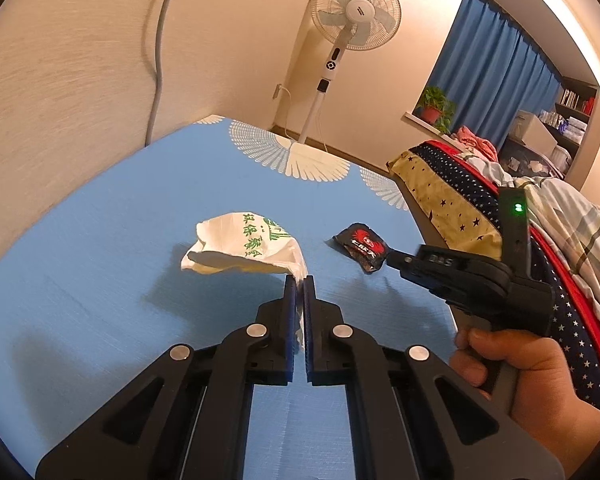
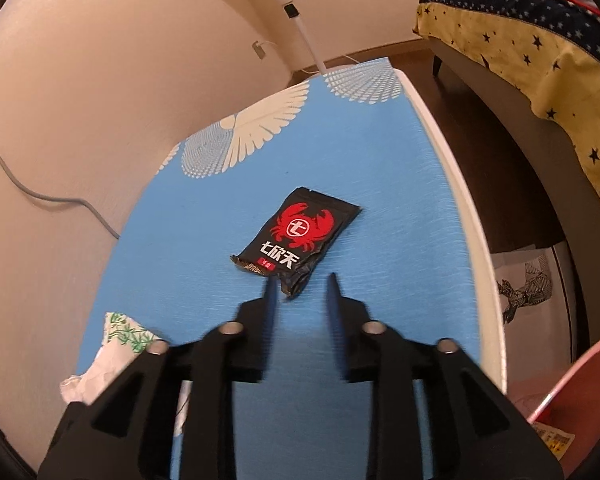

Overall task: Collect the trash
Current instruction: 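Lift the black packet with the right tool while the left tool lifts the white bag, then carry the black packet with the right tool while the left tool carries the white bag to the bucket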

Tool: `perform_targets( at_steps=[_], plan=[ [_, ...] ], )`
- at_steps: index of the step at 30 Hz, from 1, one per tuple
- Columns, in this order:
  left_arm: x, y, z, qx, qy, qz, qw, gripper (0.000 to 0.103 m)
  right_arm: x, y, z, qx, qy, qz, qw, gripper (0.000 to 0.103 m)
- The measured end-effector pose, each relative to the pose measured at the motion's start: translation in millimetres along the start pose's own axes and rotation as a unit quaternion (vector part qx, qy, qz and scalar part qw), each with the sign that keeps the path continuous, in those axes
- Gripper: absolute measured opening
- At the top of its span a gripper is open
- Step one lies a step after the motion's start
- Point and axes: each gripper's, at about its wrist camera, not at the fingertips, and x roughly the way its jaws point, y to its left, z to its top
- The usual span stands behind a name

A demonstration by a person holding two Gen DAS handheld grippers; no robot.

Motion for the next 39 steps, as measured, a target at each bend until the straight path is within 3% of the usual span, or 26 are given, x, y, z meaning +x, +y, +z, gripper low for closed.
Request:
perform_targets(
  at_steps=[9,13,17,19,30,39],
  plan=[
    [8.4,6.4,1.4,-0.008,0.003,0.008,0.9999,0.003,30.6,23.0,3.0,-0.061,0.022,-0.063,0.996,0.037],
    [8.5,8.4,1.2,-0.011,0.003,0.007,0.9999,0.003,30.4,24.8,0.4,-0.073,0.02,-0.072,0.995,0.021],
    [5.8,6.6,0.8,-0.009,0.002,0.005,1.0,0.003,25.0,22.7,-3.3,-0.079,0.015,-0.068,0.994,0.014],
    [3.8,6.9,1.8,-0.007,0.0,0.004,1.0,0.003,19.8,23.6,-5.4,-0.082,0.01,-0.066,0.994,0.004],
    [-13.2,1.8,7.1,0.001,-0.01,-0.002,0.9999,0.001,-45.7,36.3,-15.5,-0.123,-0.029,-0.07,0.99,0.003],
    [-39.7,-16.6,10.4,0.035,-0.017,-0.019,0.9991,0.001,-115.2,32.5,-36.9,-0.114,-0.061,-0.081,0.988,0.003]
  ],
)
